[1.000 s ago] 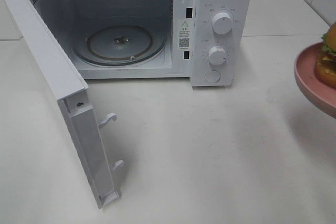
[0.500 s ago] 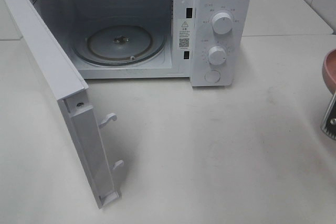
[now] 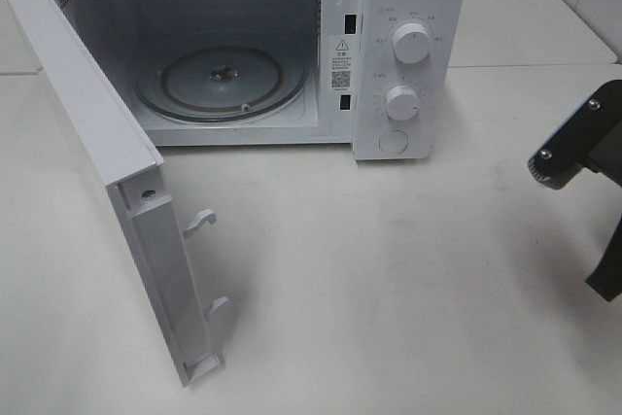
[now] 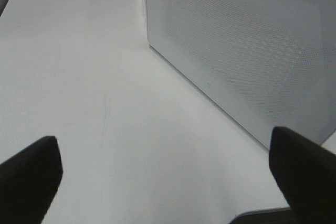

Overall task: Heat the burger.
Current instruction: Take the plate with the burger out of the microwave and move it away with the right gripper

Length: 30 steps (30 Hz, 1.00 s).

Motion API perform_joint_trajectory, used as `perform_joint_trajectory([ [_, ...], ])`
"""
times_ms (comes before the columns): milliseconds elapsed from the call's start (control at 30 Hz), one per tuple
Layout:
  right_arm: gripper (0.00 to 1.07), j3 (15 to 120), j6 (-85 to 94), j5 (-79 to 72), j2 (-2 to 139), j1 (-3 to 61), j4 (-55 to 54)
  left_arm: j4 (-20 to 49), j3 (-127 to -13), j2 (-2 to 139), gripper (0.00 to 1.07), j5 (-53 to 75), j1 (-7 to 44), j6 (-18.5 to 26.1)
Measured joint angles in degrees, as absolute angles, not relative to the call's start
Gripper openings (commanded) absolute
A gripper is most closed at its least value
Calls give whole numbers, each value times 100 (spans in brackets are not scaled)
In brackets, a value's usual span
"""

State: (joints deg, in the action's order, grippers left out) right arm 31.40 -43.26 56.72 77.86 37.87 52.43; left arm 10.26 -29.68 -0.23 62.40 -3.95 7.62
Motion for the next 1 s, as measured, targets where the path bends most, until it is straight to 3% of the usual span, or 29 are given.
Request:
perform_joint_trajectory([
  [567,4,3415,-6091,5248,9815,3753,5621,1026,-2968,-23,101,6240,-395,762],
  [1000,8,3426,-7162,4681,11007,3243,6131,1026,-2968,-23,101,6240,-395,762],
])
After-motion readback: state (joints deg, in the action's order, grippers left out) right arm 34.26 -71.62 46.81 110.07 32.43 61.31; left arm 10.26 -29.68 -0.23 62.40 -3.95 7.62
